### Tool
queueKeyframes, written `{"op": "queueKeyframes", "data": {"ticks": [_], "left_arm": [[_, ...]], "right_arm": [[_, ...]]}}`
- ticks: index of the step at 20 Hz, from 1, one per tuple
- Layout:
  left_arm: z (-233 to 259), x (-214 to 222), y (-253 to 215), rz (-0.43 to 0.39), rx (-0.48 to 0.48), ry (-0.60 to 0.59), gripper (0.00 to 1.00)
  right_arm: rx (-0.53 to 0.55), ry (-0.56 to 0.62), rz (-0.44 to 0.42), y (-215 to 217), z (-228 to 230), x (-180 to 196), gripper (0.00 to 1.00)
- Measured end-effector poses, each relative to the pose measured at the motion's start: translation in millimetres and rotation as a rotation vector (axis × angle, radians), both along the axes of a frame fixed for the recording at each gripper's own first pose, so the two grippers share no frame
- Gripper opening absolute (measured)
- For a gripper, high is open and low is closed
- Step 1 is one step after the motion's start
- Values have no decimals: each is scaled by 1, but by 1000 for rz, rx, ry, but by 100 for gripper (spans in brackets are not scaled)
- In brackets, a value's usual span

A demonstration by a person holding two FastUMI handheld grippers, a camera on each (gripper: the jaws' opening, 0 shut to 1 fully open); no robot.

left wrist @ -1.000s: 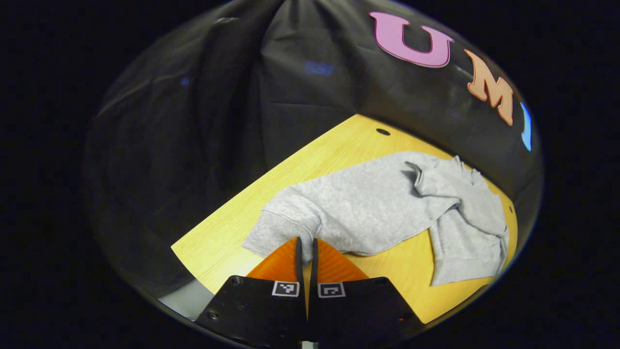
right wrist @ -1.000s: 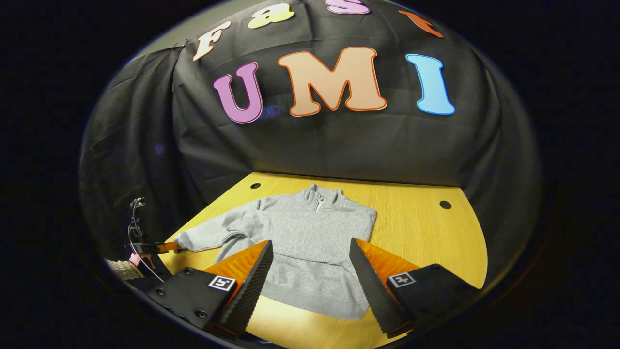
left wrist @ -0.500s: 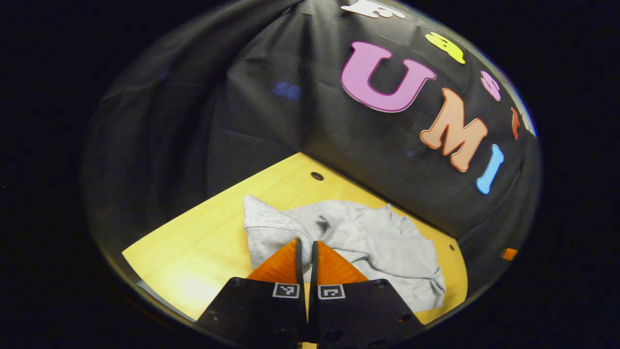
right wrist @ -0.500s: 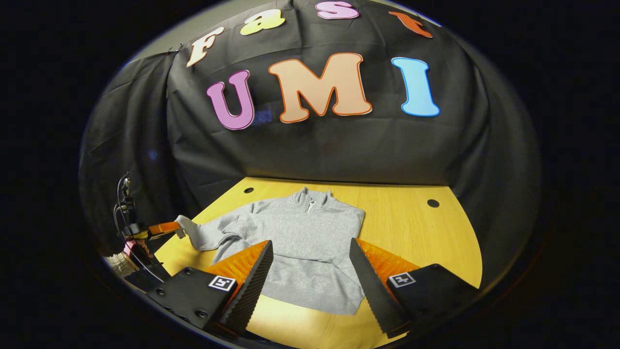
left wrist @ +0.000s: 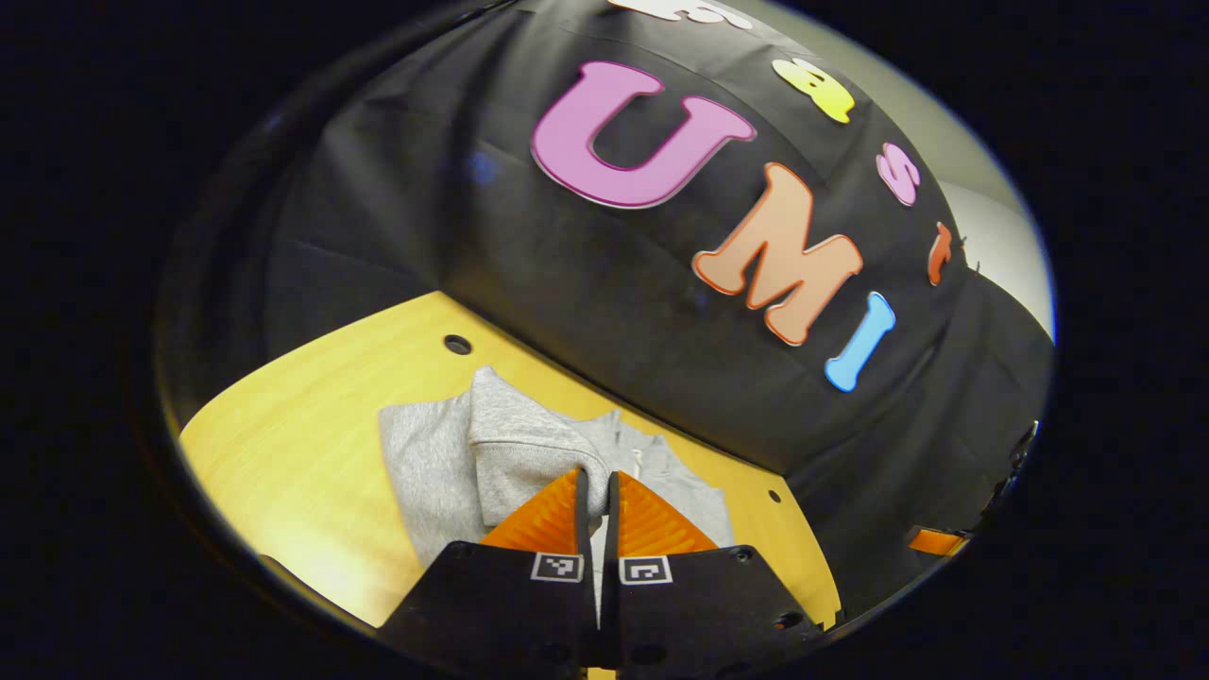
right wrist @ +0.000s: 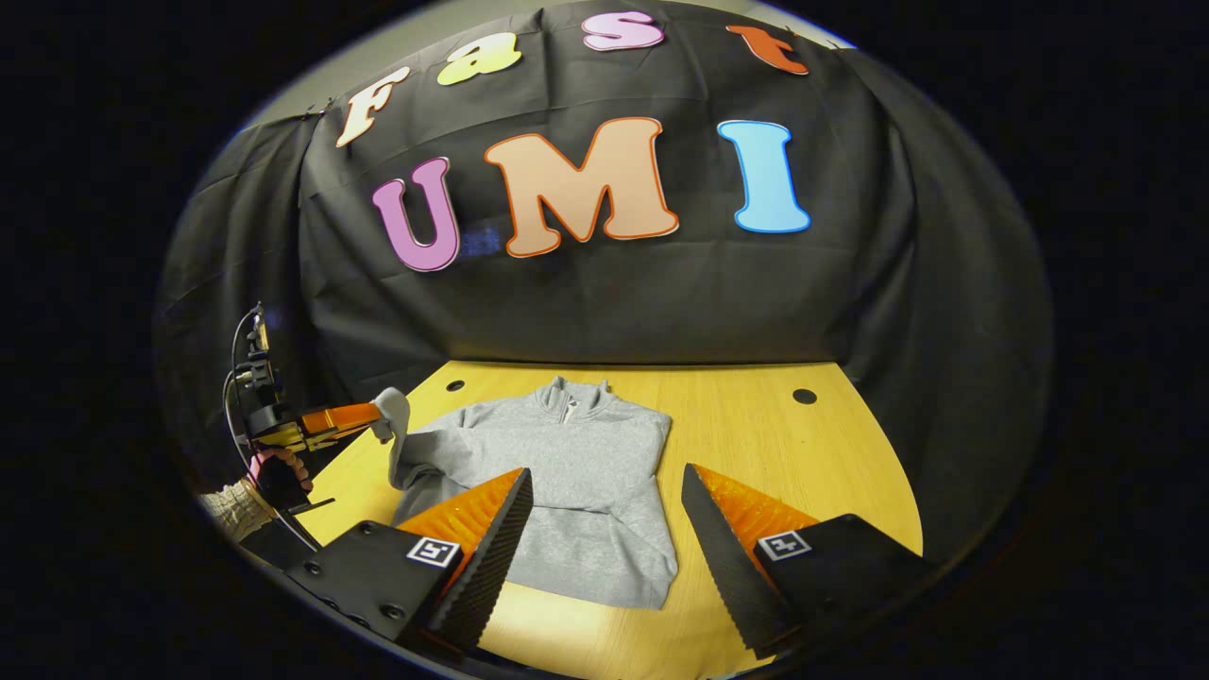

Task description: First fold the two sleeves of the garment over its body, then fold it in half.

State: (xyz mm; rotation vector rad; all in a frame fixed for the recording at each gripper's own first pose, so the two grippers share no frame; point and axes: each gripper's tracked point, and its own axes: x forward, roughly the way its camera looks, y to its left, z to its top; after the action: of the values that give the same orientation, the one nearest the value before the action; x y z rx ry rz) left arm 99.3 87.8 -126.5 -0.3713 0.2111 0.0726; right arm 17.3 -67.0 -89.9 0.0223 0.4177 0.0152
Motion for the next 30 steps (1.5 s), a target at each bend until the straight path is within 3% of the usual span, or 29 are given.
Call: {"op": "queueKeyframes", "data": {"ticks": [6, 13, 17, 22, 23, 24, 25, 26, 27, 28, 30], "left_arm": [[-3, 68, -91, -181, -3, 11, 0], [-38, 125, -201, -406, 125, 75, 0], [-70, 153, -241, -472, 212, 125, 0], [-123, 169, -257, -532, 318, 259, 3], [-131, 171, -262, -549, 324, 278, 9], [-131, 170, -267, -571, 319, 281, 29], [-130, 168, -274, -598, 311, 279, 48], [-129, 164, -273, -600, 325, 284, 67], [-126, 164, -266, -592, 353, 283, 87], [-120, 164, -262, -587, 369, 271, 93], [-101, 156, -259, -583, 367, 238, 94]], "right_arm": [[4, 1, -46, -23, -3, -3, 98], [16, -6, -83, -40, -5, 0, 98], [31, -22, -94, -41, -5, 1, 98], [42, -13, -111, -44, -15, 0, 98], [47, -11, -111, -43, -16, -1, 98], [52, -9, -112, -43, -17, -2, 95], [57, -5, -111, -41, -21, -1, 98], [63, 0, -109, -40, -23, -1, 95], [67, 5, -105, -40, -26, -1, 98], [68, 9, -99, -40, -28, -1, 98], [58, 20, -83, -36, -35, 1, 98]]}}
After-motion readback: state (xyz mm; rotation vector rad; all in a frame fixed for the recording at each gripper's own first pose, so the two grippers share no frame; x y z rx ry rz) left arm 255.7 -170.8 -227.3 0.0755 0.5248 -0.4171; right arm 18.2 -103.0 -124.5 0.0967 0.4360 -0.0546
